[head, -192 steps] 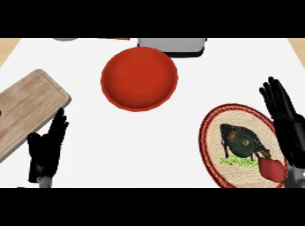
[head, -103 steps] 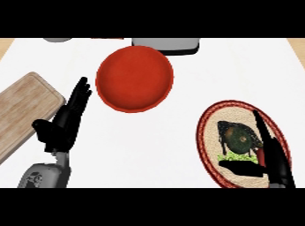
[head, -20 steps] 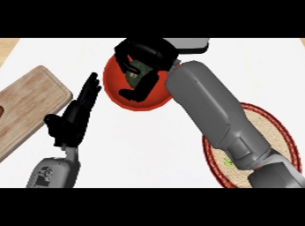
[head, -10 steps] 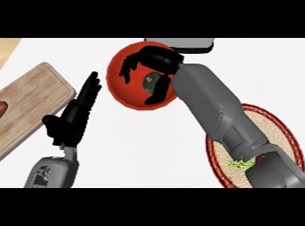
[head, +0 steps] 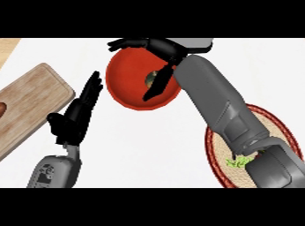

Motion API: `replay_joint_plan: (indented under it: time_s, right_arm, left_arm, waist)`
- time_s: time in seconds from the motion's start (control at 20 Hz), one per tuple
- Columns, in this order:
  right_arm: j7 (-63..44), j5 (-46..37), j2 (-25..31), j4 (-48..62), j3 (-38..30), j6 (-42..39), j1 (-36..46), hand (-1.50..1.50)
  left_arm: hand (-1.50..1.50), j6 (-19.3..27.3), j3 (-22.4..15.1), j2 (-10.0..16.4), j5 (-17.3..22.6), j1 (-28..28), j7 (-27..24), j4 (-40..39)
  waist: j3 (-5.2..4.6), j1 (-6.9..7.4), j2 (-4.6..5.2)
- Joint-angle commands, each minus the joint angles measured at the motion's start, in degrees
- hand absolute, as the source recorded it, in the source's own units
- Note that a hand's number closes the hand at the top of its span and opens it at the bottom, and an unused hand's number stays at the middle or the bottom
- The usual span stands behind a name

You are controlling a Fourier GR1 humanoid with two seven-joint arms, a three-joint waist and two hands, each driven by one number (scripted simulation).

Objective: Pick the squash from the placemat and place it in the bowl

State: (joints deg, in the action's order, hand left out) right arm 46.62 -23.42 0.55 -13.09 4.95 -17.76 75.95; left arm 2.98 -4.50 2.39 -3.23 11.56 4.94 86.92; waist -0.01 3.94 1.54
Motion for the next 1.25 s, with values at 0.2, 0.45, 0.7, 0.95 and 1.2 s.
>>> replay_joint_plan:
  time_s: [0.2,0.45,0.7,0.95,1.2]
  right_arm:
    - [-2.98,6.29,5.97,5.20,-7.07,-11.13,4.76,-1.50]
    - [-5.04,8.99,8.24,6.65,-9.35,-18.85,4.66,-1.50]
    - [-4.42,8.83,13.20,6.53,-8.91,-24.81,2.69,-1.50]
    - [-3.58,9.04,14.03,4.33,-8.36,-28.10,0.98,-1.50]
    - [-2.99,8.61,13.20,2.56,-6.99,-27.76,-1.69,-1.50]
  left_arm:
    - [0.00,-0.58,-0.39,-0.10,-0.02,-2.85,-2.92,-0.07]
    - [0.00,0.84,-0.13,-0.30,-1.59,0.89,-1.65,-1.94]
    - [0.00,-0.50,0.22,-0.41,0.60,-0.12,-0.35,-0.05]
    - [0.00,0.30,0.54,0.24,-0.57,1.70,0.26,0.80]
    - [0.00,0.23,-1.54,-1.18,-1.06,0.92,0.63,1.28]
  waist:
    - [-0.03,0.34,0.09]
    - [0.00,-0.56,0.14]
    - [0.06,1.33,0.88]
    - [0.14,1.38,1.01]
    - [0.18,1.83,1.06]
